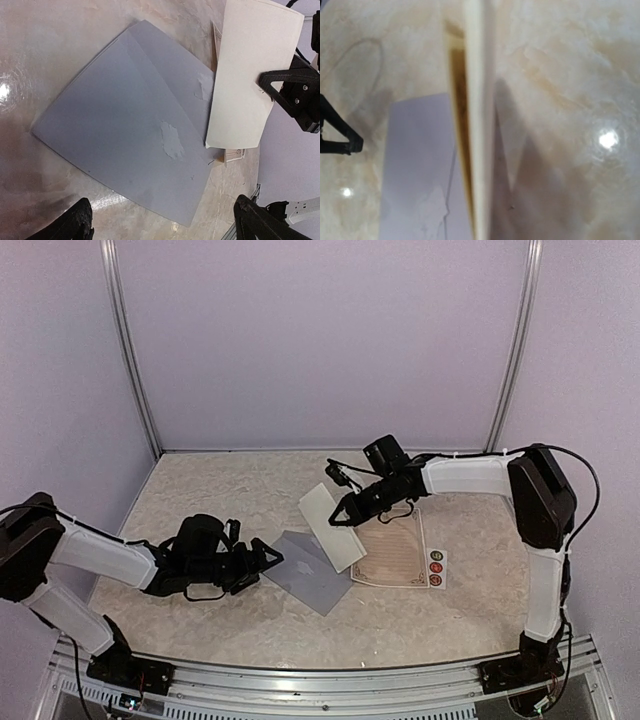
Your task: Place the letter into the envelope and seal it
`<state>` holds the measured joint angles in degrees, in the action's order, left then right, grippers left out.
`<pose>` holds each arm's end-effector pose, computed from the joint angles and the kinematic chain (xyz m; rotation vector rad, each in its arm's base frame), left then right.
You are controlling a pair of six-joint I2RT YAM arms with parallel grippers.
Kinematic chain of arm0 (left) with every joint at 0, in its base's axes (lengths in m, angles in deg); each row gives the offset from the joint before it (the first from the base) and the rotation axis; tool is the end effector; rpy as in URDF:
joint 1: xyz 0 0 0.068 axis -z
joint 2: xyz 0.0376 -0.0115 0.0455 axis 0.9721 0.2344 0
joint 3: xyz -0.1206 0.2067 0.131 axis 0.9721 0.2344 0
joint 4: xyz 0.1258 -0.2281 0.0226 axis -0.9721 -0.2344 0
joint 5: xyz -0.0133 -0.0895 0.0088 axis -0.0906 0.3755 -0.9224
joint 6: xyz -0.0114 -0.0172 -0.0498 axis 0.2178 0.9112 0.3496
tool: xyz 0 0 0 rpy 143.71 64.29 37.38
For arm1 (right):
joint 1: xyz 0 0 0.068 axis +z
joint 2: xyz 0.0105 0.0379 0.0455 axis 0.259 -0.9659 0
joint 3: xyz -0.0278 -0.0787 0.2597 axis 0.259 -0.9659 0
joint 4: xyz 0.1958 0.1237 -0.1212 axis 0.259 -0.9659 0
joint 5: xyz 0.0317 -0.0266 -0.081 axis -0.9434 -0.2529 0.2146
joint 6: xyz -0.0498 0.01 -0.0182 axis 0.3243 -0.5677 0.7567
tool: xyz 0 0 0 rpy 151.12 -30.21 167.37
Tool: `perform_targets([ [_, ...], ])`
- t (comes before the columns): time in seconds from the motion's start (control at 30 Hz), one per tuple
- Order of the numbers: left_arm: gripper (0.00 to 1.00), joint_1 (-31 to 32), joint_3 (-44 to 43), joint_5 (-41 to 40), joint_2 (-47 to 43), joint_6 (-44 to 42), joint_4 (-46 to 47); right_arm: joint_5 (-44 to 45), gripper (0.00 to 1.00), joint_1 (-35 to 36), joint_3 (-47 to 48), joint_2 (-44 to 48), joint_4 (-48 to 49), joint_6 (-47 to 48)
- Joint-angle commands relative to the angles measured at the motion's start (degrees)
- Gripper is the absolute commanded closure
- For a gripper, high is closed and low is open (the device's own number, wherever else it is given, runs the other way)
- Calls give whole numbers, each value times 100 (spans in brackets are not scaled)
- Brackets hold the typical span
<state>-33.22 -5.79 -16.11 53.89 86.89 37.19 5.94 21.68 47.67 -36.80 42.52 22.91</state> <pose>0.1901 -0.1864 0.1436 -0.2690 2.3989 -1.1365 0.3458 0.2820 0.1941 -0.8843 2.3535 1.0470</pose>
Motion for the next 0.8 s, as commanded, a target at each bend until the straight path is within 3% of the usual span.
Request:
perform_targets([
  [0.0, 7, 28, 102, 161, 311, 124, 265, 87, 100, -40, 164, -242, -393, 92],
  [0.77, 7, 116, 92, 346, 1175, 271, 1096, -161, 100, 387, -523, -428, -53, -603],
])
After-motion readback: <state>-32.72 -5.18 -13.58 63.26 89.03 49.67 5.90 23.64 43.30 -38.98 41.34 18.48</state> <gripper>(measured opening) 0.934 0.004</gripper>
